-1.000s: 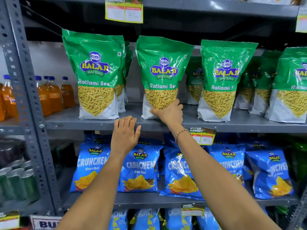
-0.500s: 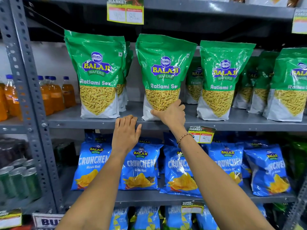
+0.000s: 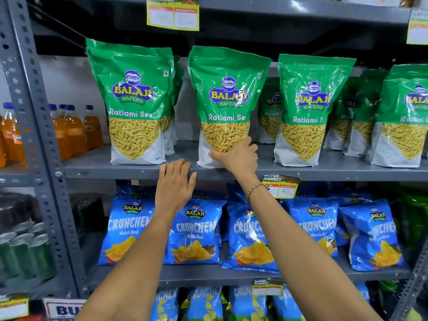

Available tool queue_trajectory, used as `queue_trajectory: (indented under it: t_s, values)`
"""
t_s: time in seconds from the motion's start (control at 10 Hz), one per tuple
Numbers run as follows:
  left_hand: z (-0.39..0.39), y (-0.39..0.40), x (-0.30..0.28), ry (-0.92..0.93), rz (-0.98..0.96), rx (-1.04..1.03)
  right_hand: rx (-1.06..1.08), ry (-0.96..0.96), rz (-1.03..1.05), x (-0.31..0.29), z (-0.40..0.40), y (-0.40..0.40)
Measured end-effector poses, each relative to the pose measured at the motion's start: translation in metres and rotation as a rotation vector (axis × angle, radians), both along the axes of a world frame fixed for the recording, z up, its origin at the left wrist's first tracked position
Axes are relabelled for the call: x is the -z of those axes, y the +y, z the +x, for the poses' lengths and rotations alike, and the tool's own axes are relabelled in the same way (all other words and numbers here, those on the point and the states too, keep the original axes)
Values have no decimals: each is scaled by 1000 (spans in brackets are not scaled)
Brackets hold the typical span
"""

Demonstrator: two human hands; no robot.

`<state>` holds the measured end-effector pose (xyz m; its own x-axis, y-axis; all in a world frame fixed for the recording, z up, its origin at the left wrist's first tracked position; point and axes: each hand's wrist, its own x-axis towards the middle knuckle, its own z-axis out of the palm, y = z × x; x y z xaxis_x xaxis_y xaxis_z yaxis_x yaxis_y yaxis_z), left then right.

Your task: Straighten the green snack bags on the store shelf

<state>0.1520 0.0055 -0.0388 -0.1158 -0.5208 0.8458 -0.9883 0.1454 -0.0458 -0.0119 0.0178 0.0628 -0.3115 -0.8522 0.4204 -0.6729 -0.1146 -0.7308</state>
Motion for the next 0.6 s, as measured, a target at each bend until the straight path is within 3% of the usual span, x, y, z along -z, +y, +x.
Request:
queue_trajectory:
  t_s: [0.4, 0.5, 0.6]
  values:
    - [-3, 12, -8, -27, 94, -22, -7, 42, 17, -4, 5, 0]
    - [-4, 19, -14, 19, 84, 16, -38, 103, 36, -8, 0, 10]
    - [-13, 29, -37, -20, -50, 118, -93, 165, 1, -11, -15, 43]
